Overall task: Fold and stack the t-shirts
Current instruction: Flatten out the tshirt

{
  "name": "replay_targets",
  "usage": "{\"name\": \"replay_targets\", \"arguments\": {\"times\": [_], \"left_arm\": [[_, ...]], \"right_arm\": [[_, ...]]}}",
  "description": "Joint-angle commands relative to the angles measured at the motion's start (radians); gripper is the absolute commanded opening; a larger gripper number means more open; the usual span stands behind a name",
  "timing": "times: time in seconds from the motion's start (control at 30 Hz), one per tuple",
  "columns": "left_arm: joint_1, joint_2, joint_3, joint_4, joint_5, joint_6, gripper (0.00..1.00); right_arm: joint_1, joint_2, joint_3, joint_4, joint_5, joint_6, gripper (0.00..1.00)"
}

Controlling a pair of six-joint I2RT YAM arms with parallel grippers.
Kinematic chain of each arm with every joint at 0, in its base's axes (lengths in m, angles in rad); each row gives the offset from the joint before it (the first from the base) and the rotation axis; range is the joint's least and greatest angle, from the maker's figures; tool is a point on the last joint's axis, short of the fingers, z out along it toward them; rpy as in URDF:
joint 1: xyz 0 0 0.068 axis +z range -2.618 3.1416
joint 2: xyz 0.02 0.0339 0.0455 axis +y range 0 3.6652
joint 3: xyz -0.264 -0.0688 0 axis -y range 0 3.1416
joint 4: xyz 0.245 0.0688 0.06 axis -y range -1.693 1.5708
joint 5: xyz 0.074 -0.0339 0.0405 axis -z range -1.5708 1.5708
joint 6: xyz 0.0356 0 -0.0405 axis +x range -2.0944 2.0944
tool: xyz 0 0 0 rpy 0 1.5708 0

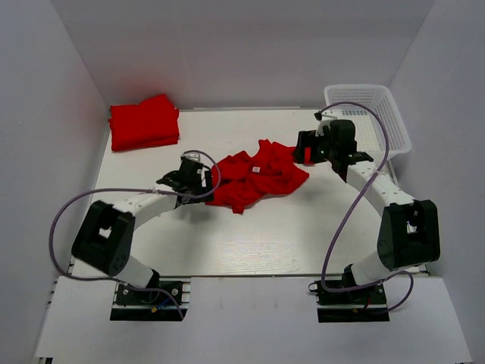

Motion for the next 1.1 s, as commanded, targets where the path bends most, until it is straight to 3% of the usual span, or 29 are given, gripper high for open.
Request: {"name": "replay_targets", "arguments": {"times": [0.0, 0.23, 0.33, 0.43, 0.53, 0.6, 0.63, 1.07], "left_arm": [[0.003, 0.11, 0.066, 0.057, 0.025, -0.006, 1.0], [-0.008, 0.292, 0.144, 0.088, 0.082, 0.051, 1.0], [-0.028, 0.329, 0.144, 0.099, 0.137, 0.092, 0.95], [-0.037, 0.374, 0.144, 0.097, 0.163, 0.101, 0.79], [-0.046, 0.412, 0.144, 0.097, 0.182, 0.101, 0.49], [-0.059, 0.426, 0.144, 0.097, 0.182, 0.111, 0.09], [-0.059, 0.435, 0.144, 0.097, 0.182, 0.102, 0.0], [-0.04, 0.247, 0.198, -0.021, -0.113, 0.031, 0.0]], "right_arm": [[0.004, -0.013, -0.011, 0.003, 0.045, -0.018, 0.9], [0.004, 0.001, -0.017, -0.004, 0.085, -0.01, 0.9], [0.003, 0.01, -0.014, -0.002, 0.119, 0.001, 0.9], [0.001, 0.021, -0.013, 0.001, 0.148, 0.013, 0.9], [0.002, 0.032, -0.011, 0.012, 0.162, 0.027, 0.9], [0.001, 0.047, -0.008, 0.029, 0.165, 0.034, 0.9], [0.001, 0.052, -0.005, 0.032, 0.166, 0.04, 0.9], [0.002, 0.328, 0.19, -0.004, 0.144, -0.226, 0.9]]}}
